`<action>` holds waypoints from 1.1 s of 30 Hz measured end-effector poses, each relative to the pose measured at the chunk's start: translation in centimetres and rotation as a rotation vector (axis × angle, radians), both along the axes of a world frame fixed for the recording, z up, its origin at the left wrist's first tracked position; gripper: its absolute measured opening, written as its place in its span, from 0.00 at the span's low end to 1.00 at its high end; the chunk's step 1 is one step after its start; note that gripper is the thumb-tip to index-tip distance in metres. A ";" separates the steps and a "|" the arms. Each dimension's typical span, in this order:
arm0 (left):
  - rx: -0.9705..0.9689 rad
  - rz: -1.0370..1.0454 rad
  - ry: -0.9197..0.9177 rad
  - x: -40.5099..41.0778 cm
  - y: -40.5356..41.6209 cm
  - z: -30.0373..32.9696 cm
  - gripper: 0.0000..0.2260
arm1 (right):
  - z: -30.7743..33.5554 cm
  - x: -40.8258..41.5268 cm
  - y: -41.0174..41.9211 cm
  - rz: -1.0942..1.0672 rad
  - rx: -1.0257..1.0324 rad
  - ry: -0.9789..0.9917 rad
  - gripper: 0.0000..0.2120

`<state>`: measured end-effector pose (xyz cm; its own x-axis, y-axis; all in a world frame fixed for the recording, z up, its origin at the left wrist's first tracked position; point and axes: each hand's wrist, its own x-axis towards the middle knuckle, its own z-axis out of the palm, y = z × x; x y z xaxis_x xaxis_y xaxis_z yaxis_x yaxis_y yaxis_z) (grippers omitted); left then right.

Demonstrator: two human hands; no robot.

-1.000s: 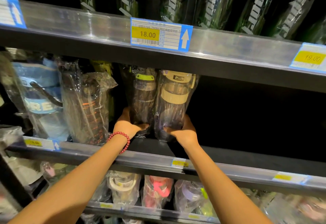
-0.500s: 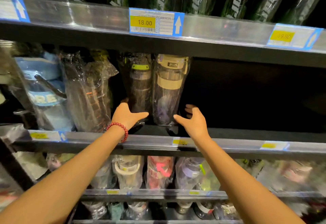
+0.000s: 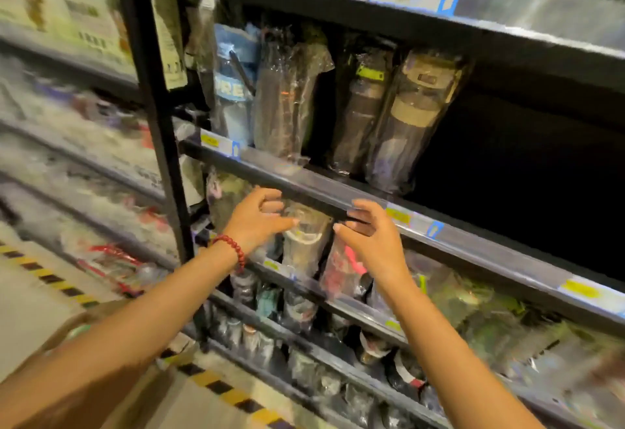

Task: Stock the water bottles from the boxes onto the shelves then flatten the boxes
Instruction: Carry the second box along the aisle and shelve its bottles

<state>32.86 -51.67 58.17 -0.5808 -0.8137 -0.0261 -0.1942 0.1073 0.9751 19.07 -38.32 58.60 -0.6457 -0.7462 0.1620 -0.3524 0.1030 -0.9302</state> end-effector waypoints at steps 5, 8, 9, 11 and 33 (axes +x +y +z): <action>0.195 0.206 -0.148 10.1 1.8 -7.1 0.21 | -6.1 7.1 -2.5 0.266 0.208 -0.177 0.19; 0.312 0.334 -0.259 16.5 2.7 -10.5 0.21 | -9.9 11.1 -4.2 0.434 0.365 -0.200 0.16; 0.341 0.385 -0.301 18.4 3.0 -11.6 0.20 | -11.3 12.4 -5.0 0.483 0.413 -0.189 0.17; 0.406 0.526 -0.310 22.0 3.9 -13.3 0.11 | -13.4 15.2 -6.4 0.581 0.502 -0.199 0.17; 0.907 1.029 -0.291 49.7 -8.6 -29.5 0.16 | -29.2 43.9 -30.3 0.976 1.036 0.022 0.19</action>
<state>82.52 -60.29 28.66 0.3745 -0.5010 -0.7802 -0.0039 -0.8423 0.5390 62.97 -68.59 29.40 0.1838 -0.6692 -0.7200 -0.6900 0.4338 -0.5794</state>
